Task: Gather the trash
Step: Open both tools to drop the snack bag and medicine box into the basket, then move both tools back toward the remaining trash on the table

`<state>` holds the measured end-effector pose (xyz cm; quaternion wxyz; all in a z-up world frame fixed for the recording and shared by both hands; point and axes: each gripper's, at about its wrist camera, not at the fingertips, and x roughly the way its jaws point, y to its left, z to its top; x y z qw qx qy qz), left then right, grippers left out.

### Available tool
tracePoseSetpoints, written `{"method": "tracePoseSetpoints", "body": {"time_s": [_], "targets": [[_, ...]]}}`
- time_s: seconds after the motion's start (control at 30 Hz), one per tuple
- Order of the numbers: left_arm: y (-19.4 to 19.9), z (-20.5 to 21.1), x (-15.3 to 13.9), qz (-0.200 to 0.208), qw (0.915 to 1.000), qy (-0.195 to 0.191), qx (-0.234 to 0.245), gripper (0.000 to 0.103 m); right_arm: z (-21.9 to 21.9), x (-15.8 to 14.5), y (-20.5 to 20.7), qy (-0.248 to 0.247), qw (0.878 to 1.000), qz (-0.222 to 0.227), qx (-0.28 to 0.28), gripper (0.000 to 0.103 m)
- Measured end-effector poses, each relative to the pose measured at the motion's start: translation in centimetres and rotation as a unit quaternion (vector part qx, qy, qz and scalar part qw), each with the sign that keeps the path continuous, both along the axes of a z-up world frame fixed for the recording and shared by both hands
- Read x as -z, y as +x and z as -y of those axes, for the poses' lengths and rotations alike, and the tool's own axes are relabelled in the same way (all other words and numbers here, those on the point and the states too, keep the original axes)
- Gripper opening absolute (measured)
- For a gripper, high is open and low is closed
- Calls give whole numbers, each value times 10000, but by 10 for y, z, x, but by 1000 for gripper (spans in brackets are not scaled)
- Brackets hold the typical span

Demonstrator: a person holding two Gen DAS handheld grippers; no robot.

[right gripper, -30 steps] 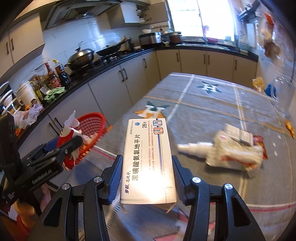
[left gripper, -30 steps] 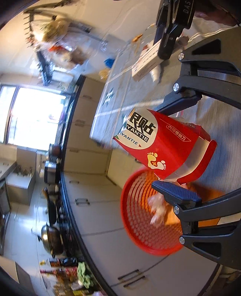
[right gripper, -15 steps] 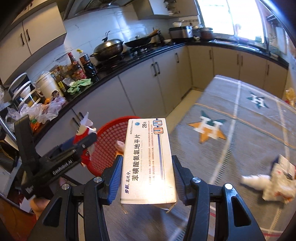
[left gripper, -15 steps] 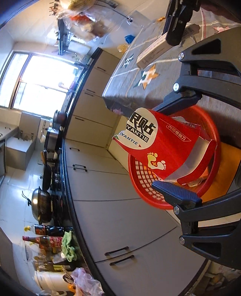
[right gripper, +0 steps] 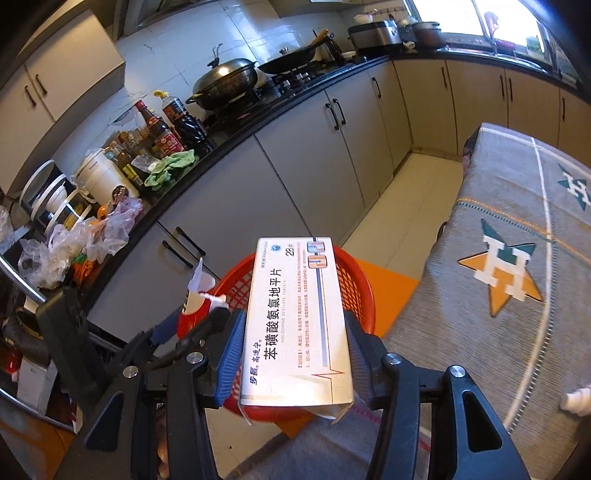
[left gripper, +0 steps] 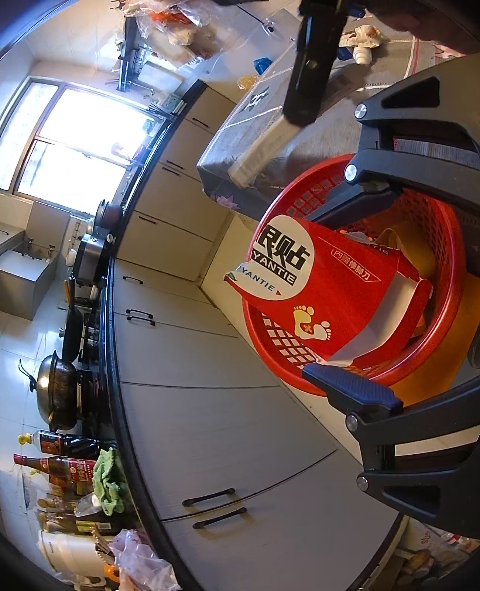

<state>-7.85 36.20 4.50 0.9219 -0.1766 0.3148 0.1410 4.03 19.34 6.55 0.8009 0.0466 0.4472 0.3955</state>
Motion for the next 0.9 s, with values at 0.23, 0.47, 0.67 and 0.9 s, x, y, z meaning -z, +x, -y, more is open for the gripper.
{"method": "tracePoseSetpoints", "body": {"time_s": [0.23, 0.47, 0.67, 0.9], "targets": [[-2, -4, 1, 3, 9999, -141, -24, 78, -4, 6, 6, 145, 9998, -158, -33, 59], [-1, 15, -8, 30, 9999, -42, 120, 82, 37, -1, -7, 235, 9996, -40, 141, 59], [1, 32, -17, 48, 9999, 50, 157, 83, 91, -4, -17, 421, 9982, -79, 422, 59], [1, 58, -27, 67, 9995, 130, 268, 83, 162, -7, -29, 484, 9951, 70, 856, 59]]}}
